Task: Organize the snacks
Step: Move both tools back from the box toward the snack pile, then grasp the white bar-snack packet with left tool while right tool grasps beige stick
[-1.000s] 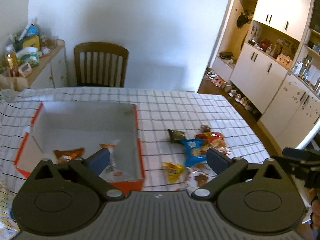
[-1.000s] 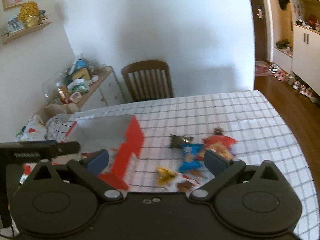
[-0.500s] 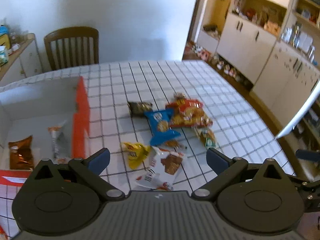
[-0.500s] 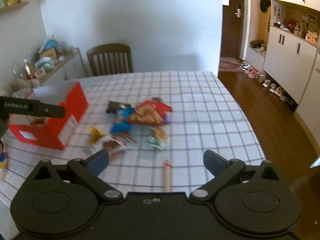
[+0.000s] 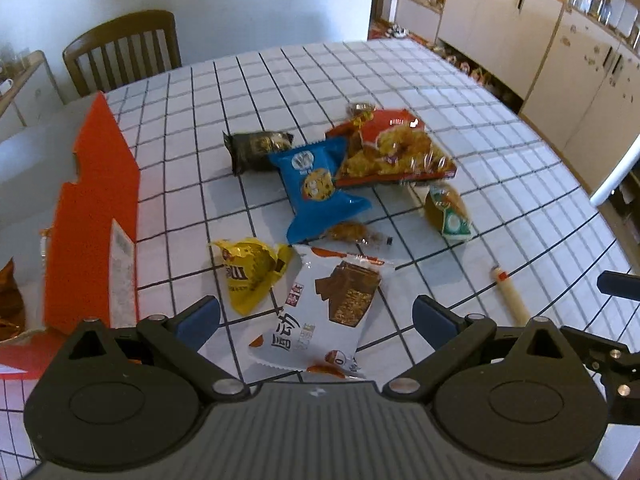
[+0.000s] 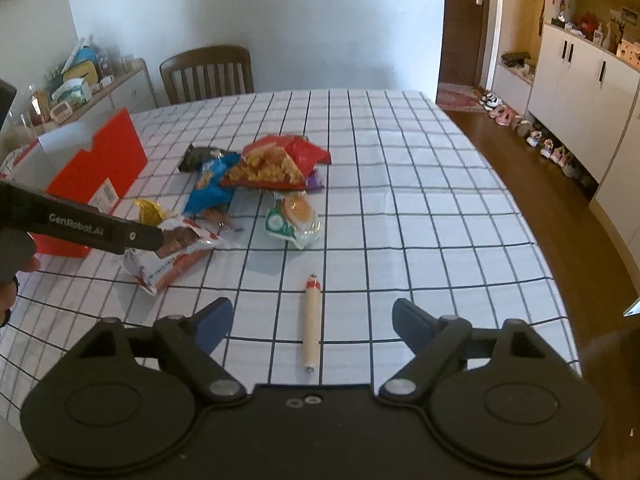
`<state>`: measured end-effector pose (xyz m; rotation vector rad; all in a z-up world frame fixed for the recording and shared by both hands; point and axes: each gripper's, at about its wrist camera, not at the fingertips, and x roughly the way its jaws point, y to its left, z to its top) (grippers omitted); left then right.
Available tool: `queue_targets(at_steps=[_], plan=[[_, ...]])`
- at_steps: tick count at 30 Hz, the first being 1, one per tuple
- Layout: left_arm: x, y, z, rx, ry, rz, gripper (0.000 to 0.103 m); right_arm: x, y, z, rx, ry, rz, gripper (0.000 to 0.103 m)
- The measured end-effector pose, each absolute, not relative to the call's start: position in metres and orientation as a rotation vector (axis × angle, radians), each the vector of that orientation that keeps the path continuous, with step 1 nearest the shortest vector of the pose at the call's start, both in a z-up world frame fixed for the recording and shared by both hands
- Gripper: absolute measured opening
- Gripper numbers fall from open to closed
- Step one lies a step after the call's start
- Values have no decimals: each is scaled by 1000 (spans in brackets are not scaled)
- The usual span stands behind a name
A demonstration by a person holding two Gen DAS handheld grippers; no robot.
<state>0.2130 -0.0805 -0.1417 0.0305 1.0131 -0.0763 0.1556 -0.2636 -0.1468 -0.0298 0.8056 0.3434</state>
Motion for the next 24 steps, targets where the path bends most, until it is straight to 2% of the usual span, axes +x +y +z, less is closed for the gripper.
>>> queue_targets(at_steps=[6, 11, 17, 22, 24], plan=[[227, -80, -162, 32, 1066, -63, 103, 172, -260, -173, -31, 870, 332, 73], [236, -80, -169, 35, 1068, -70, 103, 186, -258, -189, 1, 922, 322, 51], [240, -84, -172, 32, 1068, -83, 101, 194, -255, -194, 6, 938, 327, 33], [242, -85, -175, 39, 1078, -87, 80, 196, -249, -194, -9, 933, 338, 21], [243, -85, -176, 36, 1089, -85, 64, 196, -244, -195, -35, 928, 345, 20]])
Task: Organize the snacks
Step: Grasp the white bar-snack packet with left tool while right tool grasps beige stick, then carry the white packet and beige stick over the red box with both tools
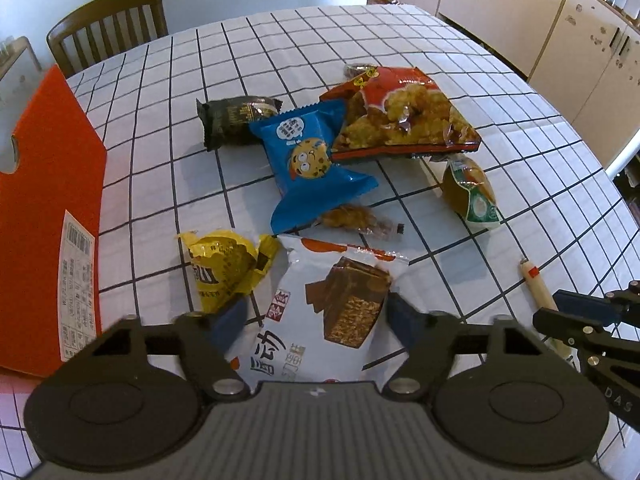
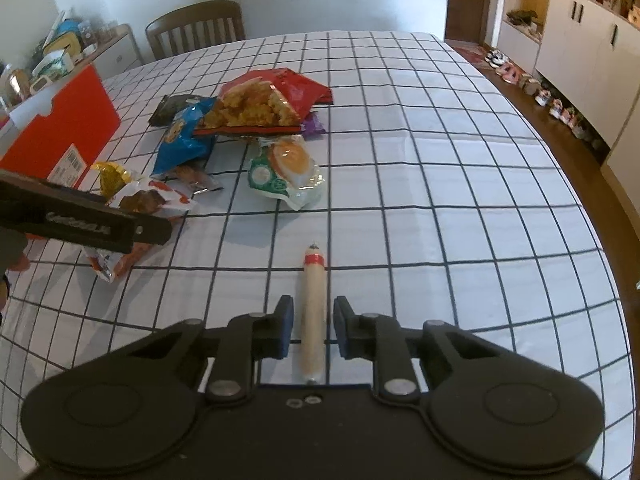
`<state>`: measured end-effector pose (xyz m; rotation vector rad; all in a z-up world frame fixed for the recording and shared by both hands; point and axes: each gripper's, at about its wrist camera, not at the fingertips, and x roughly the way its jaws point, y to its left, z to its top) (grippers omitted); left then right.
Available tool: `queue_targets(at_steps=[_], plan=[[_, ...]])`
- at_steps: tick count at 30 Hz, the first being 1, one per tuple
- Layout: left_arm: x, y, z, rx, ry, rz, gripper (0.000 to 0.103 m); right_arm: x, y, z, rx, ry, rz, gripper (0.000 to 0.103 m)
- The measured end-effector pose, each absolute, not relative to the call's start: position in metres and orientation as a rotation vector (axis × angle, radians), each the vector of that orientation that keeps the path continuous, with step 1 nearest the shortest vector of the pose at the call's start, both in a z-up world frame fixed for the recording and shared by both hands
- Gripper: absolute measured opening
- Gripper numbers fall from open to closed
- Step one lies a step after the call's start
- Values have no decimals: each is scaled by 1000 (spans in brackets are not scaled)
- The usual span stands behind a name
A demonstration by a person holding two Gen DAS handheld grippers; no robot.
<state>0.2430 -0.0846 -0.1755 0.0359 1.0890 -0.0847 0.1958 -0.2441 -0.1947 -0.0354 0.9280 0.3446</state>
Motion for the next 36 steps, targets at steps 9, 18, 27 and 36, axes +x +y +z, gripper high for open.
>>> queue_targets(at_steps=[9, 18, 27, 36], plan=[[237, -77, -172, -37, 1109, -67, 52, 195, -239, -194, -62, 916, 335, 9], [218, -71, -155, -108, 1110, -62, 51, 184, -245, -178, 12, 903, 346, 9], [191, -62, -119, -176, 1069, -55, 51, 163, -243, -143, 53, 864, 409, 9], [166, -42, -79, -228, 1002, -33, 51, 148, -230, -101, 67, 810, 468, 9]])
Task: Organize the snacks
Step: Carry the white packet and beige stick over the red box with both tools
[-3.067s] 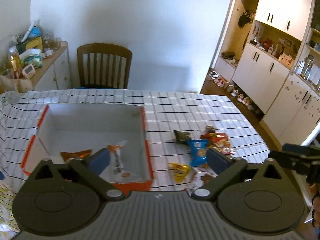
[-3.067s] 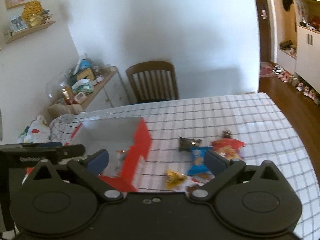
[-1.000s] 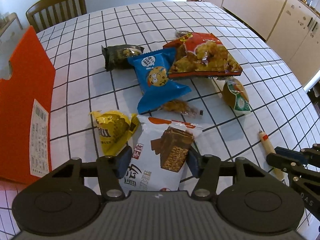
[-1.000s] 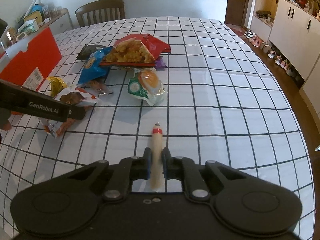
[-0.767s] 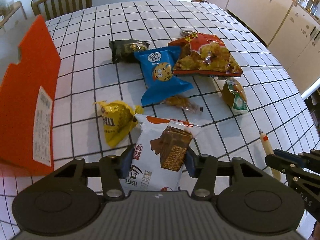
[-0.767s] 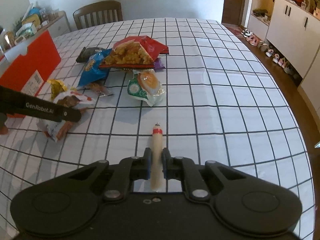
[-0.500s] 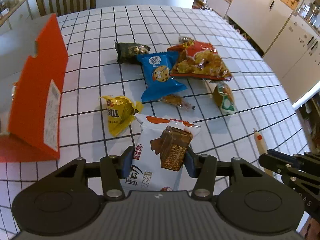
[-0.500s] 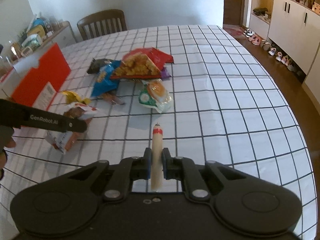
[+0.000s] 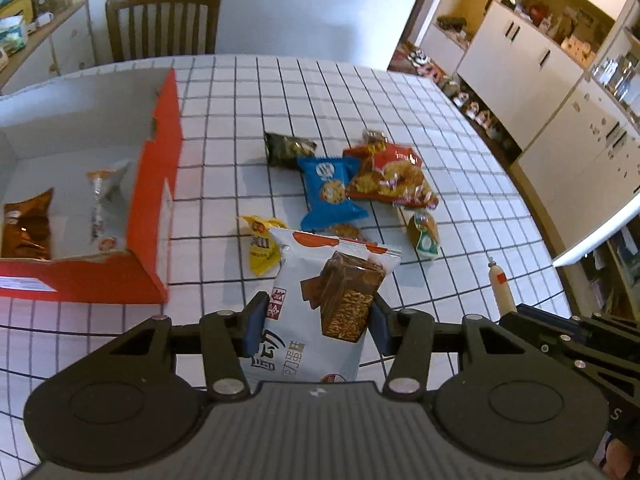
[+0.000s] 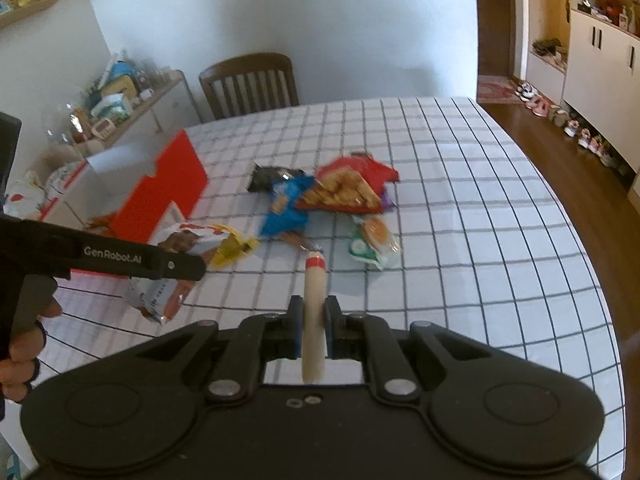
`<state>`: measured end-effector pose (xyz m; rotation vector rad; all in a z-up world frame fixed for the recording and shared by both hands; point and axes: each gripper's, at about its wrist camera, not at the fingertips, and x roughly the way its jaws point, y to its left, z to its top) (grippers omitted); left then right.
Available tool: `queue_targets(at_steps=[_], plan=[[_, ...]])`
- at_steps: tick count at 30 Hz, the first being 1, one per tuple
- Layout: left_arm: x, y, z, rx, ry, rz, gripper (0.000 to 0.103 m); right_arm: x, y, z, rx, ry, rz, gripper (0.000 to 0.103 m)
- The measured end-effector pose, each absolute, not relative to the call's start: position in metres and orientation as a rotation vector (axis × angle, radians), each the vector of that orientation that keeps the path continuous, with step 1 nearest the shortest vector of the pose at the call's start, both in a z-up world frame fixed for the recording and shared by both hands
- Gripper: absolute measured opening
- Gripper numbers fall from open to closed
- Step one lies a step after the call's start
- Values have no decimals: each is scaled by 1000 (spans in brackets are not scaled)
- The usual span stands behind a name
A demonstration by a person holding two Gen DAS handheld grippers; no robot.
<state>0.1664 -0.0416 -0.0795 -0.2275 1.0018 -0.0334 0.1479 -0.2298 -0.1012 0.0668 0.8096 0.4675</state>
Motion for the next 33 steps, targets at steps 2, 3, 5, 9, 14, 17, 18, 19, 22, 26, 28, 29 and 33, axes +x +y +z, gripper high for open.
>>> queue_targets(at_steps=[2, 3, 5, 9, 14, 17, 18, 19, 22, 26, 28, 29, 33], plan=[[163, -36, -72, -234, 993, -29, 51, 147, -225, -93, 74, 800, 485, 9], [162, -32, -69, -240, 992, -29, 51, 147, -221, -87, 76, 794, 496, 9], [159, -25, -62, -252, 982, -24, 51, 147, -215, -79, 78, 786, 513, 9], [155, -11, -49, -254, 948, -12, 51, 151, -199, -62, 78, 769, 551, 9], [152, 14, -31, -267, 904, 19, 51, 157, -172, -42, 60, 742, 598, 9], [152, 32, -21, -269, 878, 41, 51, 162, -153, -30, 50, 723, 628, 9], [152, 39, -18, -273, 869, 50, 51, 164, -146, -27, 47, 717, 637, 9], [153, 46, -15, -276, 862, 59, 51, 166, -140, -24, 45, 713, 644, 9], [153, 68, -7, -279, 838, 92, 51, 170, -121, -16, 41, 703, 667, 9], [152, 99, 4, -278, 807, 135, 51, 174, -97, -6, 27, 682, 687, 9], [153, 114, 8, -272, 795, 156, 51, 178, -84, -2, 25, 675, 695, 9], [152, 120, 8, -272, 791, 165, 51, 180, -78, 0, 24, 673, 699, 9], [157, 148, 11, -256, 782, 197, 51, 187, -51, 5, 18, 667, 709, 9]])
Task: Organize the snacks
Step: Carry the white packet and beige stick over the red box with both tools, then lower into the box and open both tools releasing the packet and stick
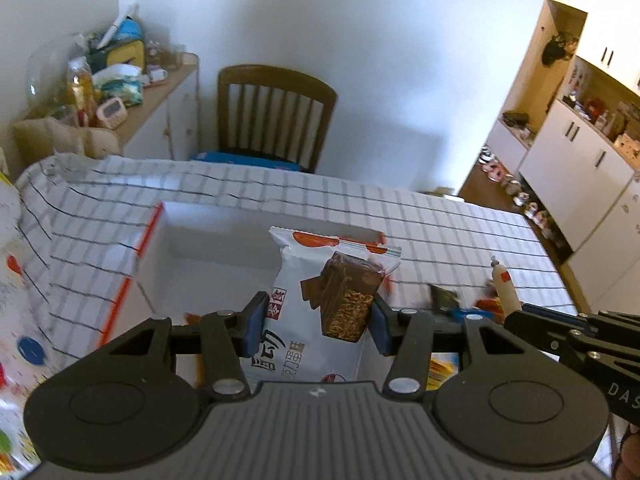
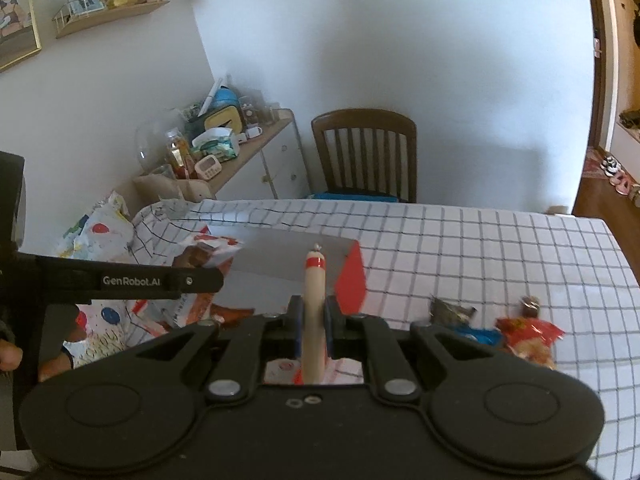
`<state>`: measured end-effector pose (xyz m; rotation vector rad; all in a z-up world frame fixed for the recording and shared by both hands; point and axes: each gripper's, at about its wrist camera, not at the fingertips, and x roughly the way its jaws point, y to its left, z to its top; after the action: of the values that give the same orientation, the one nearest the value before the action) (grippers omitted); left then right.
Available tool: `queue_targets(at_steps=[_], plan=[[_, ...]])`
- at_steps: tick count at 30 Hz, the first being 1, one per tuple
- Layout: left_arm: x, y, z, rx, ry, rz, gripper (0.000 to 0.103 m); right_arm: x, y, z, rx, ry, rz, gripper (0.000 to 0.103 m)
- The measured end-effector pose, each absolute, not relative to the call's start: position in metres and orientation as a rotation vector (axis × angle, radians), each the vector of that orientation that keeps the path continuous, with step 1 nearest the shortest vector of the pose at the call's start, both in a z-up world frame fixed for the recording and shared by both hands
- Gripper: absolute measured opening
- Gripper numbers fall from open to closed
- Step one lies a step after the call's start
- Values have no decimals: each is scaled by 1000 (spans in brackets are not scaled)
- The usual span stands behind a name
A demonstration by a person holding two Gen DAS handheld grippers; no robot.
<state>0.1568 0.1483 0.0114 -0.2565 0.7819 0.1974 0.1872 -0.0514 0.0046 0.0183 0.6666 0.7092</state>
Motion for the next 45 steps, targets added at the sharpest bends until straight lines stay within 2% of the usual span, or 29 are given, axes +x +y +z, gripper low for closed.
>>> queue_targets(at_steps=[8, 17, 35, 45], plan=[[176, 199, -6, -228, 810, 267, 51, 206, 2, -3, -4, 684, 719, 9], [207, 244, -46, -247, 876, 324, 51, 222, 60, -41, -25, 768, 706, 9], [277, 251, -112, -203, 1020, 284, 51, 241, 119, -112, -120, 948, 692, 9], [293, 249, -138, -179, 1136, 276, 51, 244, 130, -129, -179, 1060, 667, 9]])
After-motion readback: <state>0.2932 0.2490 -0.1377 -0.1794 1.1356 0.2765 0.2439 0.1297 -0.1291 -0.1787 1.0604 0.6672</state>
